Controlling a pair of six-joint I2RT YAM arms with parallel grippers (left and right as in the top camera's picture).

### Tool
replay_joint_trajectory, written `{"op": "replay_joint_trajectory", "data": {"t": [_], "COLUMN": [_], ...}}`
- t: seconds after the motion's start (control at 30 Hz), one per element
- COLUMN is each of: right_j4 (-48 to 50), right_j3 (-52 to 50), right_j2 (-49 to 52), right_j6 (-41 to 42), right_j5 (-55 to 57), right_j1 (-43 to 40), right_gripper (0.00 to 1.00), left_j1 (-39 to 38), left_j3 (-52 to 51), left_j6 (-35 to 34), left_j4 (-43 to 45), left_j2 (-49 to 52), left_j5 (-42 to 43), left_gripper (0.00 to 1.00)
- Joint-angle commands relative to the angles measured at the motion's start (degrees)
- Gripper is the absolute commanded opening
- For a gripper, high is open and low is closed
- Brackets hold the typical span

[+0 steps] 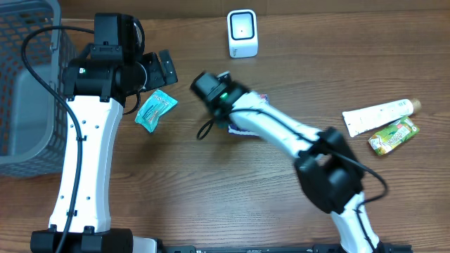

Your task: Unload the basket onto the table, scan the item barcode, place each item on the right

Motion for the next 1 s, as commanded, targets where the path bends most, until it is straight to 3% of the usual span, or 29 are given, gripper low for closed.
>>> {"op": "replay_joint_trajectory", "data": {"t": [0.0,0.2,0.33,0.4,0.53,0.6,0.8,0.87,0.97], "right_j4": [0.1,7.7,25.2,38.8,59.5,63.4,60.0,58.6,55.9], "right_j3": [0.9,-3.2,-13.9,-20.8,-31.8,-35.7,-39.2,-39.2,-39.2], "right_j2": [-9.5,-10.2,-10.1,-10.1,-10.1,-10.1,-10.1,-10.1,-10.1], "right_j6": [0.6,-0.3,7.2,15.4,30.0,33.4,27.4,24.9,21.6], "right_j5": [-22.8,-57.7,-71.6,-75.6,-73.5,-70.4,-64.3,-64.3,-64.3], "right_j1": [-5.2,-11.3,-12.6,-12.7,-13.1,-13.7,-16.3,-17.6,-20.0], "right_gripper": [0.04,0.04,0.04,0.04,0.04,0.04,0.05,0.19,0.25], "left_j1": [0.0,0.0,0.0,0.0,0.0,0.0,0.0,0.0,0.0], "left_j3": [0.6,0.6,0.6,0.6,0.6,0.6,0.6,0.6,0.6], "left_j6": [1.1,1.1,1.1,1.1,1.1,1.1,1.1,1.1,1.1], "left_j4": [0.0,0.0,0.0,0.0,0.0,0.0,0.0,0.0,0.0], "left_j2": [0.4,0.4,0.4,0.4,0.4,0.4,0.4,0.4,0.4], "left_j5": [0.2,0.2,0.2,0.2,0.2,0.2,0.2,0.2,0.2], "left_gripper": [1.0,0.99,1.0,0.99,1.0,1.0,1.0,1.0,0.99]}}
